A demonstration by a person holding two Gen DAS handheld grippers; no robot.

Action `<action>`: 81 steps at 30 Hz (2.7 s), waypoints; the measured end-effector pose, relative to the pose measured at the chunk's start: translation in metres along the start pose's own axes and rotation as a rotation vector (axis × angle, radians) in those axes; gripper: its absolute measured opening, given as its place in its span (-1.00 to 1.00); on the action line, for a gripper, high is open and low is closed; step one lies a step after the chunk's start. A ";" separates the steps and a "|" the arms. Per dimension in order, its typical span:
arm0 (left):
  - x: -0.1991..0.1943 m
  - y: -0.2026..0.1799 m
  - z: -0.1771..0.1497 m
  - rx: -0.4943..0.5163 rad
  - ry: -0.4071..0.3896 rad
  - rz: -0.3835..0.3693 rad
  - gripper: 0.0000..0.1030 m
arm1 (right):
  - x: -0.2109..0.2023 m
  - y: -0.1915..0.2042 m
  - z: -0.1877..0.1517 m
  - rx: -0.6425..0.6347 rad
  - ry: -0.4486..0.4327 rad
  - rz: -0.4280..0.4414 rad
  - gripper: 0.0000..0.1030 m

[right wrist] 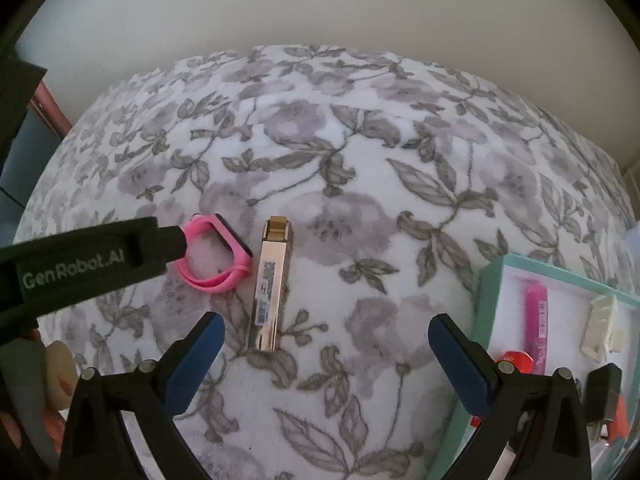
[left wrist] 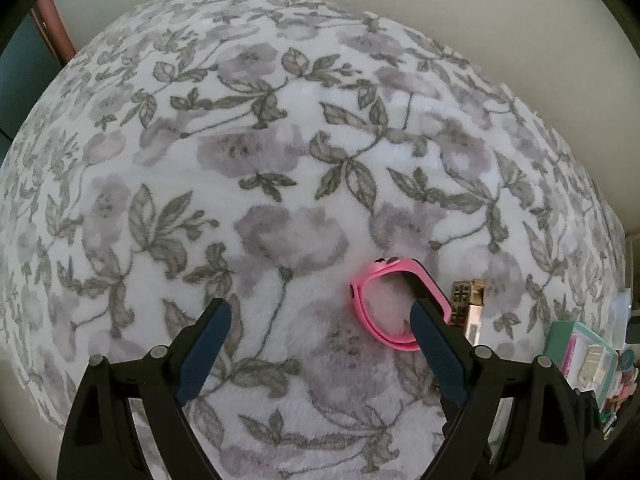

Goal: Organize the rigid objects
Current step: 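Grasp the pink watch band with the left tool while the right tool grasps the gold bracelet, then carry the watch band and gold bracelet over the tray with both tools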

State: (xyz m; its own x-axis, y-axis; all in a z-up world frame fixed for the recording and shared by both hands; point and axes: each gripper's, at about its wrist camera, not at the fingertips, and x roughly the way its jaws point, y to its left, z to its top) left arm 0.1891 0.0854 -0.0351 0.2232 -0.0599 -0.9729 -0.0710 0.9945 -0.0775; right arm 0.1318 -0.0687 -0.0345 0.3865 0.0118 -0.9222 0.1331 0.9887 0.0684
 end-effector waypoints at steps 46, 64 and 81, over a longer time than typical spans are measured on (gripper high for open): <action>0.004 -0.025 -0.001 0.072 -0.029 -0.070 -0.81 | 0.014 0.003 -0.003 -0.005 -0.009 -0.012 -0.68; -0.085 -0.034 -0.009 0.085 -0.190 -0.108 -0.81 | -0.048 -0.025 -0.006 0.081 -0.078 0.033 -0.68; -0.142 -0.086 -0.062 0.191 -0.260 -0.186 -0.81 | -0.131 -0.099 -0.041 0.256 -0.162 0.011 -0.68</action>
State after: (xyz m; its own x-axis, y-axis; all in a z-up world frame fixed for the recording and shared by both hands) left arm 0.1033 0.0029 0.0958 0.4567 -0.2415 -0.8562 0.1710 0.9683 -0.1819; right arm 0.0306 -0.1622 0.0640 0.5267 -0.0222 -0.8498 0.3464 0.9185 0.1907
